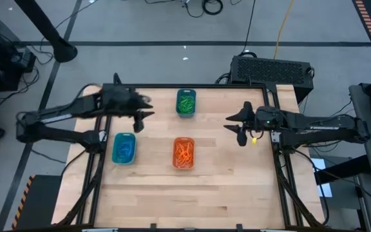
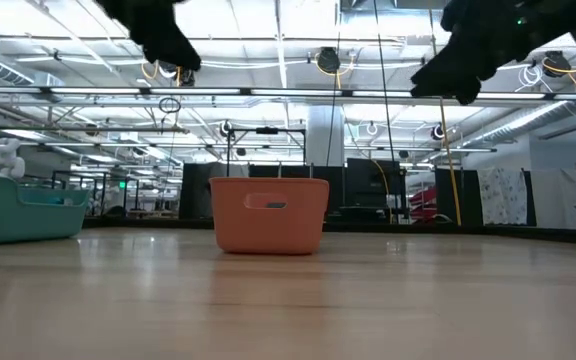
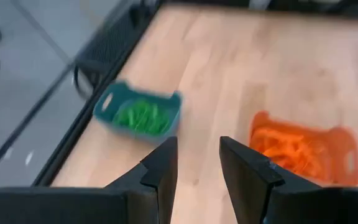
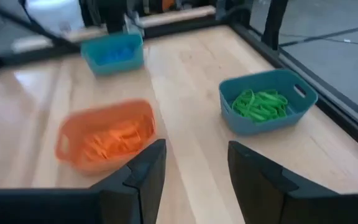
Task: Sort rubber bands into baskets
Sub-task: Return to Home Position
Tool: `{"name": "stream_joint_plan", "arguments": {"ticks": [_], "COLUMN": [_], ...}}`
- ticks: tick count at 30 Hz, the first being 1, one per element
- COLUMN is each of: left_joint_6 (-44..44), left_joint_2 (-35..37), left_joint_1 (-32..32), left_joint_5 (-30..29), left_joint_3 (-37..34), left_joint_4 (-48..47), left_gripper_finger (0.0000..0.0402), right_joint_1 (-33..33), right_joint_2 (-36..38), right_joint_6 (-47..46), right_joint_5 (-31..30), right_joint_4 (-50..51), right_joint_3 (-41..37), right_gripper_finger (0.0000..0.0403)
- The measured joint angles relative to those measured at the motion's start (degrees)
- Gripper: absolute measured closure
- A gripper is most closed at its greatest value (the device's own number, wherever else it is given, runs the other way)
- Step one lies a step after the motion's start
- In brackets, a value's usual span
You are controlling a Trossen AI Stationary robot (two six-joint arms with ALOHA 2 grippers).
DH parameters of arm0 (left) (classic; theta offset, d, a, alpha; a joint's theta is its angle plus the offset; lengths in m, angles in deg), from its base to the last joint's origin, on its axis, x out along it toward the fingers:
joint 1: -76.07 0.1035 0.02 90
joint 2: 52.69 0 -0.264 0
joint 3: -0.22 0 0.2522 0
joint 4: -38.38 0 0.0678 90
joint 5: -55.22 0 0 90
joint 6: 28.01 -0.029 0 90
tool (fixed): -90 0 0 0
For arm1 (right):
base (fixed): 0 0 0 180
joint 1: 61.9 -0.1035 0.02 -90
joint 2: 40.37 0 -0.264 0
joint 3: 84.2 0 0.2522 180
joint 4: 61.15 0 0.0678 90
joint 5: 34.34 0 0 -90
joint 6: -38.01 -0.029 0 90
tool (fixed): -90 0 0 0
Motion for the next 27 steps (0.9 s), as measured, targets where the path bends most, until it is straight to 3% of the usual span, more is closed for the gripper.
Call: {"name": "stream_joint_plan", "arguments": {"ticks": [5,9,21,27], "left_joint_6": [0.7,0.6,2.4,8.0], "left_joint_2": [11.7,16.5,18.4,18.4], "left_joint_1": [-4.9,-7.0,-8.9,-9.0], "left_joint_5": [1.1,1.4,3.0,3.1], "left_joint_3": [-14.1,-22.4,-39.7,-47.0], "left_joint_4": [17.7,27.7,46.5,60.6], "left_gripper_finger": [0.0274,0.0274,0.0274,0.0274], "right_joint_1": [-0.1,-0.1,-0.1,0.8], "right_joint_2": [4.3,5.5,7.4,14.5], "right_joint_6": [-2.6,-2.2,6.0,3.4], "right_joint_5": [0.2,0.0,-5.1,-4.4], "right_joint_4": [1.4,1.5,0.1,-1.2], "right_joint_3": [0.0,0.0,-0.5,-8.8], "right_gripper_finger": [0.0238,0.0238,0.0239,0.0245]}}
